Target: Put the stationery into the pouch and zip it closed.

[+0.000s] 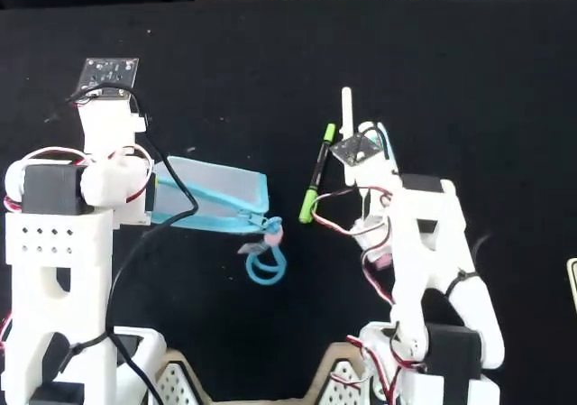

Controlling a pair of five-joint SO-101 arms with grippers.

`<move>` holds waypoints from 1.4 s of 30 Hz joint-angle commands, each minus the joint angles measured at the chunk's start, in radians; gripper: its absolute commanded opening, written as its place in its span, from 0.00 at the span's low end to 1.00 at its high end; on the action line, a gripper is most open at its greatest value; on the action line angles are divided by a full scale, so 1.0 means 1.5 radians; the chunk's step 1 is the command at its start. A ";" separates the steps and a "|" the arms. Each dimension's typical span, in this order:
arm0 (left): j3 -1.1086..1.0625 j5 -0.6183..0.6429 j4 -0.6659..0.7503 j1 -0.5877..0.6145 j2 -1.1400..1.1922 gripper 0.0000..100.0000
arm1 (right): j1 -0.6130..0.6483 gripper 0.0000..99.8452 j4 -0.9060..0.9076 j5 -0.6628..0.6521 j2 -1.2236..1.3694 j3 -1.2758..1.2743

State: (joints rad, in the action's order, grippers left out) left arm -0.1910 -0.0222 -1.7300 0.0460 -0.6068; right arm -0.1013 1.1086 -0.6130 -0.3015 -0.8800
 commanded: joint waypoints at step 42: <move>-0.006 -0.001 0.011 -0.009 -0.003 0.03 | 0.327 0.01 0.215 0.217 -0.579 0.256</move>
State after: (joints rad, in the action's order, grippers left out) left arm -0.1910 -0.0222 -1.7269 0.0460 -0.6068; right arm 0.1841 1.4937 -0.3997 -0.8907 -0.5485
